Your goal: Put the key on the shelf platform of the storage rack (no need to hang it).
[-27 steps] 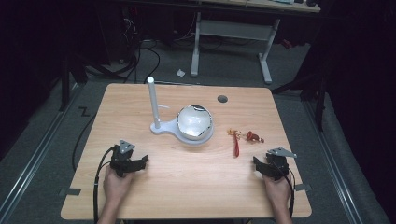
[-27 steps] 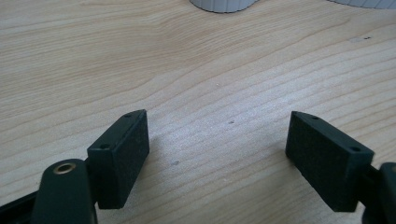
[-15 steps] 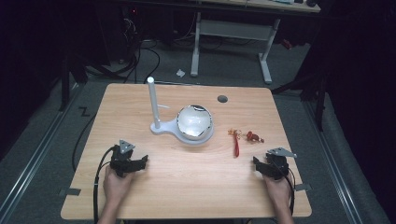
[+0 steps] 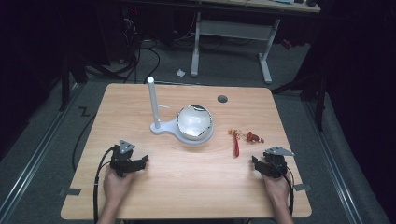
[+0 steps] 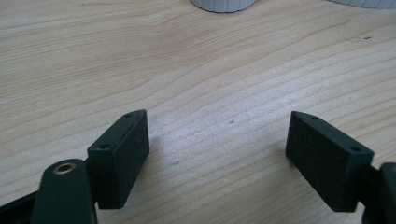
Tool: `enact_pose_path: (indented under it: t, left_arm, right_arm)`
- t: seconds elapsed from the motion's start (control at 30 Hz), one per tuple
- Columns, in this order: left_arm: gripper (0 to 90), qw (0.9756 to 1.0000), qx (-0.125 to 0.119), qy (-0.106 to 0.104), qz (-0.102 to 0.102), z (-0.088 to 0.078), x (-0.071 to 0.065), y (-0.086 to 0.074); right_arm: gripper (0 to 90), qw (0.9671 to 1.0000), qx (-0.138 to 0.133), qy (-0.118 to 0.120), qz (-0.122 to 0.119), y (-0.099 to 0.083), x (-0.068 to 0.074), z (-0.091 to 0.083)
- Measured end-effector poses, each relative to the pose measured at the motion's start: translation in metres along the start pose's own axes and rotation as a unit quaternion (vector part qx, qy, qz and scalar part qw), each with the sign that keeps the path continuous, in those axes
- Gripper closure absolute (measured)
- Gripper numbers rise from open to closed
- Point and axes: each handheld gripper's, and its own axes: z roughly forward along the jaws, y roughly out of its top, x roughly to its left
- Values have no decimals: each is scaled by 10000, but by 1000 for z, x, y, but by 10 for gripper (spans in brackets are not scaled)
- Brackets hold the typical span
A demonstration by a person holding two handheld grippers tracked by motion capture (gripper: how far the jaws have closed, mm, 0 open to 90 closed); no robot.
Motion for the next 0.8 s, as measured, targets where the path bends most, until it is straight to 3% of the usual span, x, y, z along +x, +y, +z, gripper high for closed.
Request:
enact_pose_path:
  t: [0.8]
  left_arm:
    - [219,10000,-2,1,0,0,0,0]
  right_arm:
    - [416,9996,-176,161,-177,37,7,1]
